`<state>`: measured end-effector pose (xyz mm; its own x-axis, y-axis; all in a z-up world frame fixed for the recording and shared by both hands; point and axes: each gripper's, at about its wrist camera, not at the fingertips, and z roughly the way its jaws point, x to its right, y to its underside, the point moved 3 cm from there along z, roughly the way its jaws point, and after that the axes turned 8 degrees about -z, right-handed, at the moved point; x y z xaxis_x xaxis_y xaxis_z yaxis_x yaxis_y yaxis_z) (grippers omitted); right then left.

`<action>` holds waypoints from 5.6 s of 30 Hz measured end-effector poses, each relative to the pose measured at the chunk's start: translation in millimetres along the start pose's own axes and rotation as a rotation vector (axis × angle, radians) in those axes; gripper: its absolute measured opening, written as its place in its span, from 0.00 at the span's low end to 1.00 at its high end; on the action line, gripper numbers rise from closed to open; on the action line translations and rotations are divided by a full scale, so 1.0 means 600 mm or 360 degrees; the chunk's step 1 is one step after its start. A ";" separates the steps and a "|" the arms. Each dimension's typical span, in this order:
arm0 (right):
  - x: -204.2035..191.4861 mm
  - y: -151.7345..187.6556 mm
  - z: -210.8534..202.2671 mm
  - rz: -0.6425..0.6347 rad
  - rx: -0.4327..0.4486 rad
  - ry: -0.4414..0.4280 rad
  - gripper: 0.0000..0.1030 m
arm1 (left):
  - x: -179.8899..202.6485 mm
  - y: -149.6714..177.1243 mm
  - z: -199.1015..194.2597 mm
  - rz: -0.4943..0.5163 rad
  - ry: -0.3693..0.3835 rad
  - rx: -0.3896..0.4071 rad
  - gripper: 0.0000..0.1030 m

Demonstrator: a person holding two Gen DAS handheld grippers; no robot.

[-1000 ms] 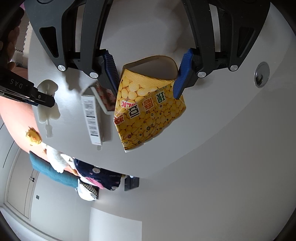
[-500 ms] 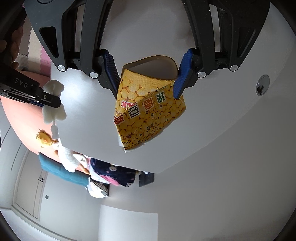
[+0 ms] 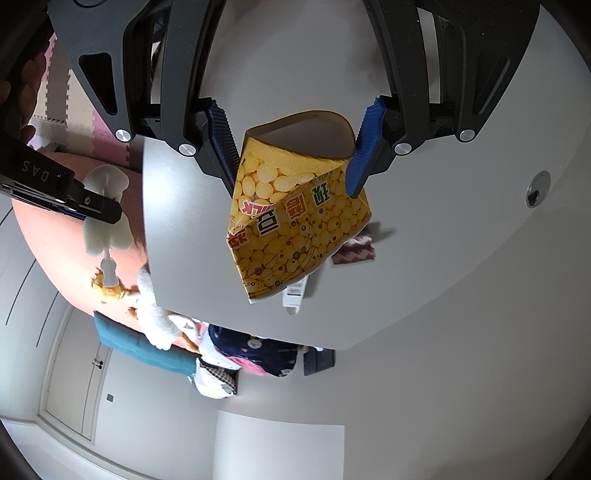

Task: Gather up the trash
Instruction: 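Carry popcorn cup and white plush to the black bin and open both grippers, then move both open grippers back over the desk toward the white box, then grasp the grey corner protector with red-printed backing with the left gripper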

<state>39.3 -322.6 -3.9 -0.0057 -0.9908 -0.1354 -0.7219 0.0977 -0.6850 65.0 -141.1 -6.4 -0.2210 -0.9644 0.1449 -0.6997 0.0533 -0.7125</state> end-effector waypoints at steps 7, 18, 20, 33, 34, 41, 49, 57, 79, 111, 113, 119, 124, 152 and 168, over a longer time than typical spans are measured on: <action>0.025 0.019 -0.023 0.0036 0.0018 0.0017 0.25 | 0.031 0.018 -0.006 0.0038 0.0035 -0.0011 0.54; 0.073 0.041 -0.059 0.0084 0.0051 0.0071 0.25 | 0.092 0.032 0.003 0.0115 0.0103 -0.0045 0.54; 0.085 0.045 -0.066 0.0101 0.0058 0.0083 0.25 | 0.104 0.035 0.003 0.0129 0.0117 -0.0048 0.54; 0.150 0.065 -0.107 0.0158 0.0086 0.0181 0.25 | 0.174 0.047 0.010 0.0222 0.0200 -0.0072 0.54; 0.154 0.066 -0.109 0.0161 0.0087 0.0186 0.25 | 0.179 0.047 0.010 0.0229 0.0206 -0.0073 0.54; 0.182 0.078 -0.125 0.0207 0.0098 0.0220 0.25 | 0.211 0.059 0.017 0.0275 0.0254 -0.0102 0.54; 0.215 0.091 -0.139 0.0250 0.0091 0.0288 0.25 | 0.254 0.076 0.026 0.0333 0.0324 -0.0150 0.54; 0.242 0.099 -0.144 0.0288 0.0086 0.0352 0.25 | 0.286 0.090 0.036 0.0403 0.0375 -0.0196 0.54; 0.279 0.107 -0.135 0.0355 0.0082 0.0496 0.69 | 0.263 0.097 0.064 0.0426 0.0251 -0.0262 0.94; 0.142 0.021 -0.022 0.0169 0.0046 0.0284 0.69 | 0.081 0.024 0.075 0.0125 0.0021 -0.0190 0.94; 0.131 0.015 -0.013 0.0150 0.0039 0.0273 0.69 | 0.067 0.018 0.078 0.0102 0.0010 -0.0189 0.94; 0.102 -0.005 0.011 0.0104 0.0026 0.0238 0.69 | 0.026 0.003 0.089 0.0027 -0.0021 -0.0187 0.87; 0.078 -0.023 0.035 0.0070 0.0010 0.0212 0.69 | -0.005 -0.010 0.104 -0.0039 -0.0036 -0.0198 0.79; -0.040 -0.107 0.160 -0.0098 -0.0064 0.0060 0.69 | -0.118 -0.066 0.205 -0.0175 -0.0108 -0.0257 0.54; -0.134 -0.144 0.249 -0.0195 -0.0163 -0.0022 0.69 | -0.187 -0.107 0.187 -0.0199 -0.0297 -0.0092 0.32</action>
<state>205.4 -237.5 -40.8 0.0957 -0.9932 -0.0659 -0.7833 -0.0343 -0.6206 210.9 -65.4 -53.8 -0.0043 -0.9953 0.0966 -0.7525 -0.0604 -0.6558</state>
